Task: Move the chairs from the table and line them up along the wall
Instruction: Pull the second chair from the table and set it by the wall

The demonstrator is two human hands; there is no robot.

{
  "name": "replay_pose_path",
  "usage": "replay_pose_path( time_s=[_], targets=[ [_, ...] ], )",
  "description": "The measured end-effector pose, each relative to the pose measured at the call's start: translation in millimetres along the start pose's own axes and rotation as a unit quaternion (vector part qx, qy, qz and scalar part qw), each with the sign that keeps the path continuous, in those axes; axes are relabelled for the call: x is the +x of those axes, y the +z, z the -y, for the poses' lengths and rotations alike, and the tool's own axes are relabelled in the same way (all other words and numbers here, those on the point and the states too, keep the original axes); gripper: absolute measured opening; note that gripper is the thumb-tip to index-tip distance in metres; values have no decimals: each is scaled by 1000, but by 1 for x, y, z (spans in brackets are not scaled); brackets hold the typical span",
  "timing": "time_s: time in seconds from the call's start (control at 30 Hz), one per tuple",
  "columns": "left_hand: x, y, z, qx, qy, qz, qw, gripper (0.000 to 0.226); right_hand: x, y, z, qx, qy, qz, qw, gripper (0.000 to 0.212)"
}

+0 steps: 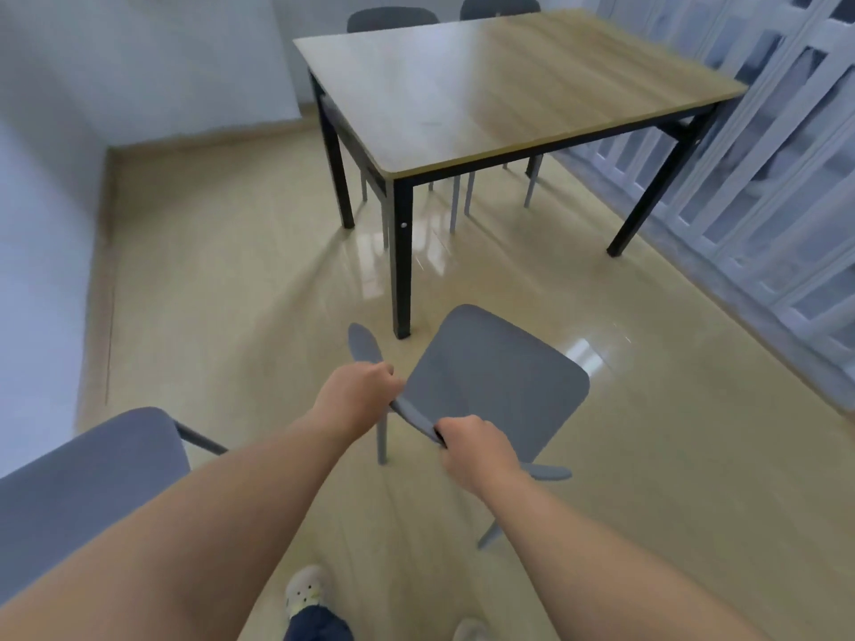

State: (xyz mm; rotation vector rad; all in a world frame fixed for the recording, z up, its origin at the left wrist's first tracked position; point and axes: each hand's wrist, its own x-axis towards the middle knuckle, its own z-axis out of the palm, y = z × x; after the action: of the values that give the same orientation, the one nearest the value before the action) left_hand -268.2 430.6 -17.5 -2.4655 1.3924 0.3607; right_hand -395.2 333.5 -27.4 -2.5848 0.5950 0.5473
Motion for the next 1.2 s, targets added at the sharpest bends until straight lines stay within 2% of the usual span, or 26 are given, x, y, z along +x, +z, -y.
replay_pose_path(
  time_s=[0.1,0.2,0.3,0.4,0.47,0.53,0.63,0.7,0.77,0.83,0.97,1.03,1.2],
  targets=[
    [-7,5,47,-41,-59,-24,997,25,28,4,58,-4,2,-1,1000,20],
    [-13,15,99,-138,-115,-52,982,19,63,12,117,33,38,-10,999,33],
    [-24,21,151,-283,-191,-69,937,31,100,23,171,88,86,-9,992,16],
    [-37,28,190,-367,-239,-59,897,41,128,24,209,146,141,7,979,17],
    [-40,33,210,-401,-267,-33,876,38,142,15,226,198,180,40,963,14],
    [-40,35,219,-427,-285,-10,858,33,154,2,235,253,215,70,941,10],
    [-33,33,213,-469,-279,12,838,29,164,-15,231,373,268,105,882,28],
    [-22,33,204,-515,-265,25,815,23,164,-21,224,448,282,67,846,29],
    [-9,34,196,-561,-261,35,785,23,161,-22,217,454,282,50,844,23],
    [2,32,192,-581,-278,49,763,24,160,-23,210,443,274,65,851,17],
    [19,34,181,-554,-306,66,771,30,166,-25,185,399,247,99,877,11],
    [27,34,177,-545,-321,82,770,22,174,-24,172,373,242,99,890,11],
    [47,15,198,-444,-325,53,833,20,202,-34,164,339,187,147,910,10]
  ],
)
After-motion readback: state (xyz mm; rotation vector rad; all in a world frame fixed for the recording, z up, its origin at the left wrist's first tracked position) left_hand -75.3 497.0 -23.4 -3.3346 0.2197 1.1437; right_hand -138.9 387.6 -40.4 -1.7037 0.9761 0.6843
